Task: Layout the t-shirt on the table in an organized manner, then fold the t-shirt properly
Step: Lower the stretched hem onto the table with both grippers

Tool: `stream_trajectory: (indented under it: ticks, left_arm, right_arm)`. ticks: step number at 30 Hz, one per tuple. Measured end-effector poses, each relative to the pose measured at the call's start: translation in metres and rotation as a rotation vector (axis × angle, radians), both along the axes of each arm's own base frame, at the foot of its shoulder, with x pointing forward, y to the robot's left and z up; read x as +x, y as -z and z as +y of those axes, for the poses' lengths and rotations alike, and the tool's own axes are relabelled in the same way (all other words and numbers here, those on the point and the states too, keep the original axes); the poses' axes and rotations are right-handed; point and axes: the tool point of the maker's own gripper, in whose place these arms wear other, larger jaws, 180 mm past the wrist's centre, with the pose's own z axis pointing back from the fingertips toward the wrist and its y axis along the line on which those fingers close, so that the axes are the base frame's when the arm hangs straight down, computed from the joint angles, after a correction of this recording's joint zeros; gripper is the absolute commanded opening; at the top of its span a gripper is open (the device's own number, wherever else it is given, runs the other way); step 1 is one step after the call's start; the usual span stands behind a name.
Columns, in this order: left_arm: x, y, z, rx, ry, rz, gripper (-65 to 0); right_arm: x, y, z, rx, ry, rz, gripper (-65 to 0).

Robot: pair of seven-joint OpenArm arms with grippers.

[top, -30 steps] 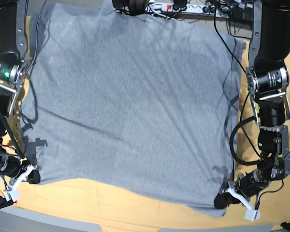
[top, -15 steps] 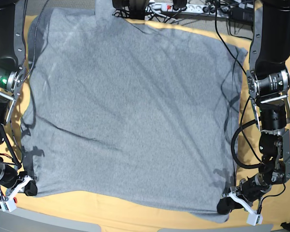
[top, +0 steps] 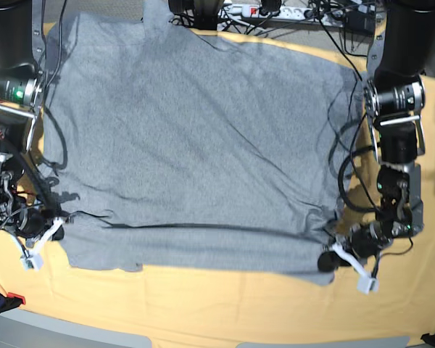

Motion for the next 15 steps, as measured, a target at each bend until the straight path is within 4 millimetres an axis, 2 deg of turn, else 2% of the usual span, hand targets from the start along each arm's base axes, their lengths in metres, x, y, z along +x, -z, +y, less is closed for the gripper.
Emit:
stream_trajectory:
  ticks: [5,9,12,15]
  left_arm:
    - [-0.013,0.019,-0.002,-0.011,0.01,0.056,-65.0]
    - [-0.014,0.019,0.0,-0.008,0.008,0.057,-65.0]
    - [-0.017,0.021,-0.003,-0.011,0.027,0.081,-65.0]
    - [-0.018,0.014,-0.009,-0.035,0.069,0.052,-65.0]
  right_arm:
    - [-0.009,0.008,0.0,-0.003,-0.003,0.056,-65.0]
    - [-0.012,0.011,-0.003,-0.007,0.014,0.094,-65.0]
    - [-0.025,0.02,-0.004,-0.021,0.01,0.188,-65.0]
    - [-0.029,0.022,-0.005,-0.024,0.01,0.204,-65.0]
